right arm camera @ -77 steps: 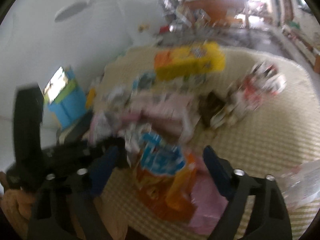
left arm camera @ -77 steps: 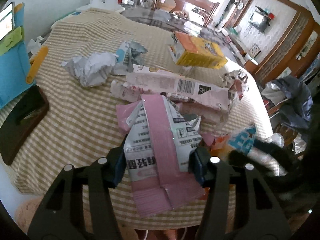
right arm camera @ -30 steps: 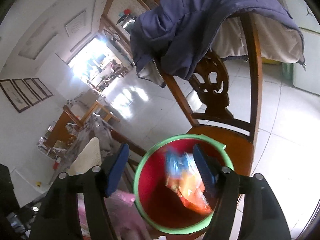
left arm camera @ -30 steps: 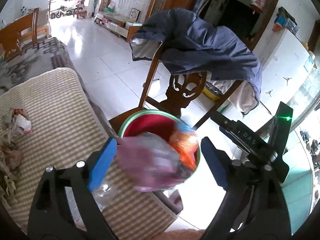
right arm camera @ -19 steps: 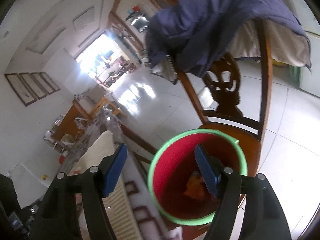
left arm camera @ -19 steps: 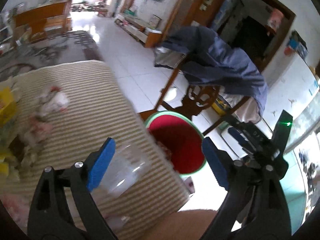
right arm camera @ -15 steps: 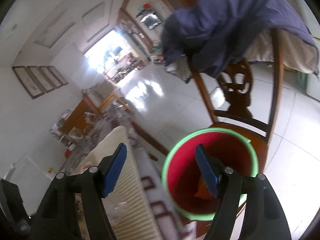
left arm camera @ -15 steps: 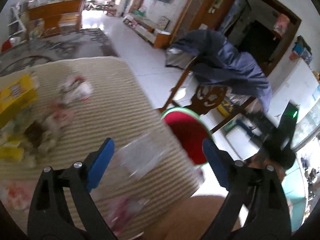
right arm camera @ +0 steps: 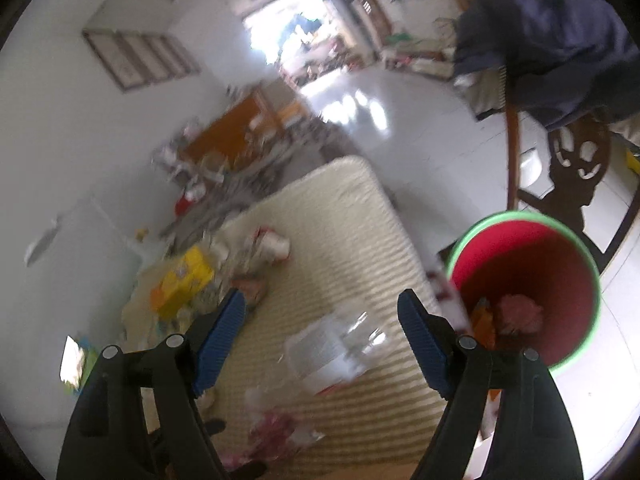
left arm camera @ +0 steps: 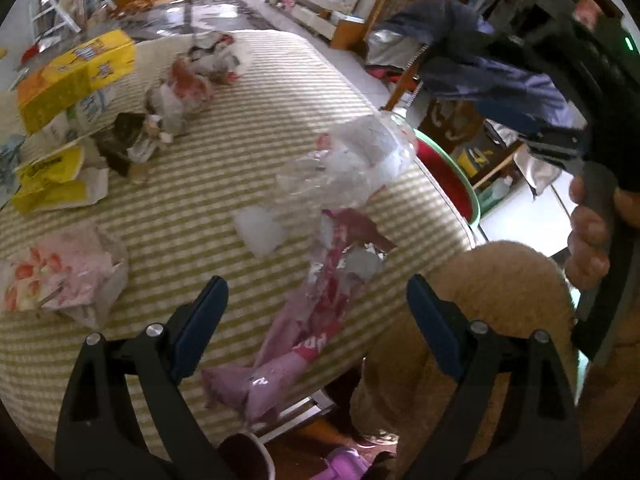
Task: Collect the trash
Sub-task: 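Grasp the pink plastic wrapper with the left tool while the right tool grasps the clear water bottle, then lift the pink wrapper and the water bottle off the table with both tools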
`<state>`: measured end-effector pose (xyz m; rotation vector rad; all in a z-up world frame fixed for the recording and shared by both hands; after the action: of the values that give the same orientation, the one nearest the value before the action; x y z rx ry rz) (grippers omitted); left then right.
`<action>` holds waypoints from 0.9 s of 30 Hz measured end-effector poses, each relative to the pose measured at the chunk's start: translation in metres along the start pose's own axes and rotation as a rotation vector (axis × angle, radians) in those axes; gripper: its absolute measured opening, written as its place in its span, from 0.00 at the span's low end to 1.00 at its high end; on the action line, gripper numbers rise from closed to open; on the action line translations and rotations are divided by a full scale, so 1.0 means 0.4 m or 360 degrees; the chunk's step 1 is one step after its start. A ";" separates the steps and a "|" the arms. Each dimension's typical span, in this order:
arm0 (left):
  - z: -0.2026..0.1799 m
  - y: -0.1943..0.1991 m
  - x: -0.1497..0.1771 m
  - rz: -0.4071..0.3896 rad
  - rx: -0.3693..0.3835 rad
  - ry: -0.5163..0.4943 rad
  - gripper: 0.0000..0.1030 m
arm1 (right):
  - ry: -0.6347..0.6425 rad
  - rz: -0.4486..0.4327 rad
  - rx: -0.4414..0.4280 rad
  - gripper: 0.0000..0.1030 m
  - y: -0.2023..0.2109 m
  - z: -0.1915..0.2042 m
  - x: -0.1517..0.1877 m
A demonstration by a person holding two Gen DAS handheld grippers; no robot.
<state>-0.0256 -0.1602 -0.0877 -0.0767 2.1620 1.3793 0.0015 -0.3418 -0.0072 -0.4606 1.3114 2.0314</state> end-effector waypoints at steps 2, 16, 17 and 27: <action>-0.002 -0.018 0.008 0.0019 -0.0009 -0.0029 0.69 | 0.0013 0.0115 0.0036 0.75 -0.034 0.011 0.025; 0.131 -0.006 -0.002 -0.0057 -0.0032 0.0231 0.06 | -0.0280 0.0720 0.0077 0.78 -0.198 -0.044 0.080; 0.143 -0.006 -0.003 -0.0056 -0.0046 0.0247 0.06 | -0.0281 0.0719 0.0070 0.78 -0.208 -0.037 0.074; 0.158 0.007 0.003 -0.0060 -0.0070 0.0257 0.07 | 0.0096 0.0535 0.0175 0.71 -0.323 0.073 0.027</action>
<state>-0.0004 -0.1049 -0.1055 -0.2523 2.2490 1.4427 0.0857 -0.2765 -0.0868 -0.2661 1.6174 2.2126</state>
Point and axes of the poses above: each gripper's, at about its wrist camera, not at the fingertips, and y roughly against the way its jaws point, z to its left, x to its underside, the point moved 5 cm from there along -y, roughly the way its jaws point, and after that the axes turned 3 degrees about y, right-handed, at the moved point
